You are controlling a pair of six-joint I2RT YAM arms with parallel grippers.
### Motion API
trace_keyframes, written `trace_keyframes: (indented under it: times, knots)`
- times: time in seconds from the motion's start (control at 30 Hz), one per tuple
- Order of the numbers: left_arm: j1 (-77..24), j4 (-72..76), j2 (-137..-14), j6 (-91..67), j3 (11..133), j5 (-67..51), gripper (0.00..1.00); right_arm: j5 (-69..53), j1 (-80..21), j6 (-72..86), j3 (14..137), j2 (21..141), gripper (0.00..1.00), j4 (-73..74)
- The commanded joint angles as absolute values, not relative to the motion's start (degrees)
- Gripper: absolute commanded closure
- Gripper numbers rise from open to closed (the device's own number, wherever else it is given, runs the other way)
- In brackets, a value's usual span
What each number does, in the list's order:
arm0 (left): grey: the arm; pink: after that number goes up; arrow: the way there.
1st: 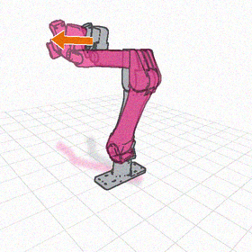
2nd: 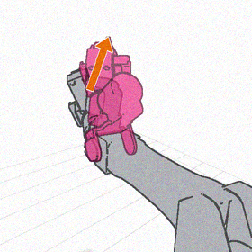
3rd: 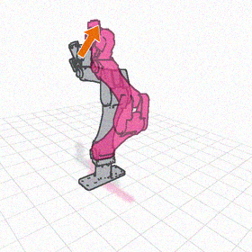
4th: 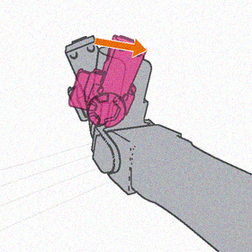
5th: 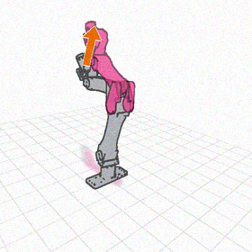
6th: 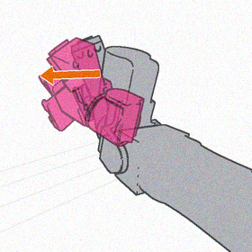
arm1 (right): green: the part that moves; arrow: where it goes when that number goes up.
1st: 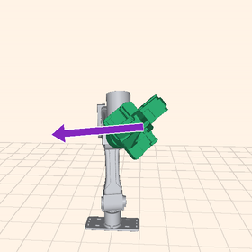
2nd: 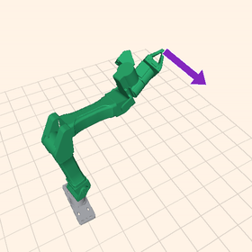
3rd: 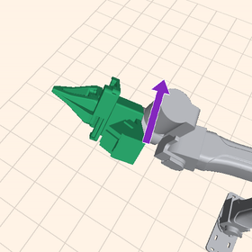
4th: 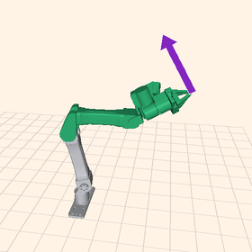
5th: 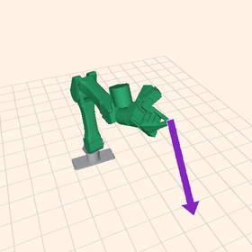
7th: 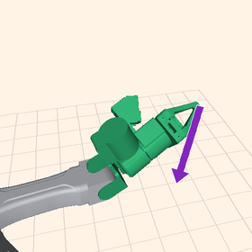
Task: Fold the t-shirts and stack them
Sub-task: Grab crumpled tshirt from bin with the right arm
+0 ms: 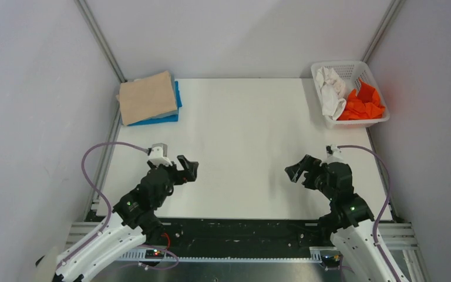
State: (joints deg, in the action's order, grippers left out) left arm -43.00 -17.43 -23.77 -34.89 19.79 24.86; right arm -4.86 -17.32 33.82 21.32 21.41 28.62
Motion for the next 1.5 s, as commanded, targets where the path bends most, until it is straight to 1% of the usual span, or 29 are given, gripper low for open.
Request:
trace_keyframes:
  times: [0.0,0.17,0.23,0.3,0.33,0.37,0.4,0.43,0.47,0.5,0.53,0.63,0.67,0.7,0.77,0.83,0.97,1.07,1.2,1.3,1.37,1.47]
  knots:
    - [-43.1,-19.9,-25.0,-36.9,24.5,32.0,0.02,-2.0,-17.6,35.3,22.6,20.4,0.00,22.7]
    - [-43.1,-19.9,-27.0,-36.2,26.3,33.5,0.02,4.3,-17.1,34.0,24.5,22.5,0.00,11.6]
    - [-43.1,-19.9,-28.2,-35.9,26.7,33.9,0.02,6.3,-15.9,32.6,27.1,26.7,0.00,7.4]
    - [-43.1,-19.8,-29.9,-35.6,27.0,34.3,0.02,8.5,-13.6,30.3,32.6,33.3,0.00,6.8]
    - [-43.1,-19.8,-30.2,-35.4,27.1,34.5,0.02,9.4,-10.8,29.8,37.8,39.2,0.00,8.8]
    - [-43.1,-19.8,-30.9,-35.0,27.1,34.6,0.02,9.5,-7.5,28.9,40.5,42.2,0.00,10.4]
    - [-43.1,-19.8,-31.2,-35.0,27.1,34.9,0.02,9.7,-5.9,28.4,46.9,48.9,0.00,14.3]
    - [-43.1,-19.8,-31.7,-35.0,27.0,35.0,0.02,10.0,-2.7,27.3,50.2,52.1,0.00,16.2]
    - [-43.1,-19.8,-32.0,-34.9,27.0,35.2,0.02,11.0,-1.6,26.7,55.7,58.5,0.00,19.6]
    - [-43.1,-19.8,-32.5,-35.0,26.8,35.2,0.02,11.4,1.4,25.3,58.3,64.4,0.00,20.9]
    - [-43.1,-19.8,-32.8,-35.1,26.7,35.3,0.02,12.4,2.8,24.5,62.7,66.9,0.00,22.7]
    - [-43.1,-19.7,-34.3,-35.1,26.8,35.9,0.02,14.8,8.8,22.5,69.6,78.1,0.00,23.5]
    - [-43.1,-19.7,-34.6,-35.1,26.9,36.0,0.02,11.9,10.1,21.5,72.4,79.9,0.00,22.0]
    - [-43.1,-19.6,-35.4,-35.0,27.0,36.1,0.02,5.3,12.5,19.4,73.8,83.4,0.00,21.1]
    - [-43.1,-19.6,-36.7,-34.8,27.4,36.2,0.02,-3.6,15.1,17.7,78.4,88.5,0.00,21.1]
    - [-43.1,-19.5,-38.2,-34.8,27.7,36.5,0.02,-6.9,15.9,17.0,84.0,93.3,0.00,22.8]
    - [-43.1,-19.4,-40.8,-34.8,28.3,37.2,0.02,-6.5,15.3,16.0,97.3,102.5,0.00,25.9]
    - [-43.1,-19.4,-42.6,-34.7,28.8,37.3,0.02,-7.2,15.3,16.4,103.5,109.9,0.00,25.3]
    - [-43.1,-19.5,-44.1,-34.6,29.1,37.4,0.02,-11.4,14.1,15.6,113.4,119.7,0.00,25.2]
    - [-43.1,-19.5,-44.5,-34.6,29.3,37.1,0.02,-10.0,12.5,13.0,122.9,126.4,0.03,27.5]
    - [-43.1,-19.6,-44.5,-34.7,29.4,36.9,0.02,-7.6,11.3,10.7,126.7,130.4,0.03,27.5]
    - [-43.1,-19.7,-43.7,-34.8,29.4,35.8,0.02,-4.2,10.2,10.1,129.2,135.0,0.03,24.7]
